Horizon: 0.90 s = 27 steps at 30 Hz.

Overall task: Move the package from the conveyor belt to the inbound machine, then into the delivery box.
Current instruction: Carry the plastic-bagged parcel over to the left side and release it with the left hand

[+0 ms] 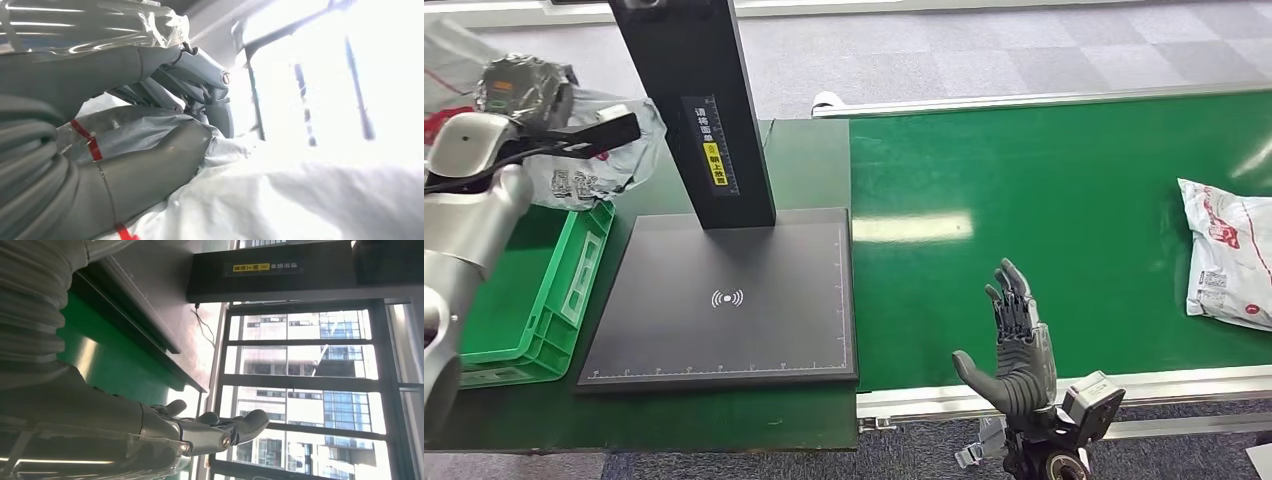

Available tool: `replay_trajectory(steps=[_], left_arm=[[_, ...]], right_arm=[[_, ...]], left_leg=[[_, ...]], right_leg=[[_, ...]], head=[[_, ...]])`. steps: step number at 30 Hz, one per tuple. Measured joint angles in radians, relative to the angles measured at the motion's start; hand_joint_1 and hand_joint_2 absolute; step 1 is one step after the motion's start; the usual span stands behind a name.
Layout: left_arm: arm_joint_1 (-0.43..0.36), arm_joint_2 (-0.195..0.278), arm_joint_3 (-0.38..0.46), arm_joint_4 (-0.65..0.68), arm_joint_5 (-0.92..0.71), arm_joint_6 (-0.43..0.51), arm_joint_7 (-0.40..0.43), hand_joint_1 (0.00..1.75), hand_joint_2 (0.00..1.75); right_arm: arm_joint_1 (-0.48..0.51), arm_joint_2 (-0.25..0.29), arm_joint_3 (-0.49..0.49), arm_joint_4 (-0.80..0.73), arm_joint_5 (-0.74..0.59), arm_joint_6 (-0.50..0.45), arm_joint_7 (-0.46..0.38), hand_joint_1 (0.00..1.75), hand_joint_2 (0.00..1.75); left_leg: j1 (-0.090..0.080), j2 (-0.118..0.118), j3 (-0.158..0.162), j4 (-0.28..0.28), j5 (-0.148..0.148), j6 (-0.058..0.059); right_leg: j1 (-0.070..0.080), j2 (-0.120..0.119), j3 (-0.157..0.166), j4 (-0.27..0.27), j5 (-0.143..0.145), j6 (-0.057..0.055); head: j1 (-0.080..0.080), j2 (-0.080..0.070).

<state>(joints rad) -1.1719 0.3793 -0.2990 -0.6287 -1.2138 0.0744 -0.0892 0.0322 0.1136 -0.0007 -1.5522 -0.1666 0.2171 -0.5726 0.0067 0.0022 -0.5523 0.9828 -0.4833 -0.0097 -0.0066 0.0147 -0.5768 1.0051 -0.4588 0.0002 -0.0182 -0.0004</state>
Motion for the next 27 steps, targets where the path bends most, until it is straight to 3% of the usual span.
replay_trajectory(steps=[7, 17, 25, 26, 27], left_arm=[[0.023, 0.124, 0.062, 0.206, -0.003, -0.104, 0.075, 1.75, 1.75], [0.188, 0.267, 0.151, 0.244, 0.035, -0.068, -0.125, 1.75, 1.75], [0.282, 0.305, 0.201, 0.218, 0.054, -0.06, -0.152, 1.75, 1.75], [0.285, 0.307, 0.203, 0.216, 0.054, -0.06, -0.152, 1.65, 1.75], [0.289, 0.309, 0.205, 0.214, 0.054, -0.06, -0.152, 1.21, 1.75]], right_arm=[[0.004, 0.003, 0.0, 0.002, 0.001, -0.007, 0.008, 0.0, 1.75], [0.04, 0.022, -0.042, -0.039, 0.023, -0.023, 0.03, 0.0, 1.75], [0.051, 0.038, -0.065, -0.052, 0.03, -0.017, 0.033, 0.0, 1.75], [0.051, 0.039, -0.068, -0.052, 0.031, -0.016, 0.033, 0.0, 1.75], [0.051, 0.041, -0.069, -0.053, 0.032, -0.015, 0.033, 0.0, 1.75]], left_leg=[[0.002, 0.001, -0.003, 0.0, 0.0, -0.001], [0.001, 0.002, -0.006, 0.0, -0.001, -0.002], [0.001, 0.001, -0.007, 0.0, -0.001, -0.002], [0.001, 0.001, -0.007, 0.0, -0.001, -0.002], [0.001, 0.0, -0.007, 0.0, -0.001, -0.002]], right_leg=[[0.001, 0.002, -0.003, 0.002, 0.0, -0.001], [0.001, 0.003, -0.008, 0.001, -0.001, 0.0], [0.001, 0.002, -0.008, 0.001, -0.001, 0.0], [0.001, 0.002, -0.007, 0.001, -0.001, 0.0], [0.001, 0.002, -0.007, 0.001, -0.001, 0.0]], head=[[0.0, 0.0], [0.001, 0.0], [0.001, 0.0], [0.001, 0.0], [0.001, 0.0]])
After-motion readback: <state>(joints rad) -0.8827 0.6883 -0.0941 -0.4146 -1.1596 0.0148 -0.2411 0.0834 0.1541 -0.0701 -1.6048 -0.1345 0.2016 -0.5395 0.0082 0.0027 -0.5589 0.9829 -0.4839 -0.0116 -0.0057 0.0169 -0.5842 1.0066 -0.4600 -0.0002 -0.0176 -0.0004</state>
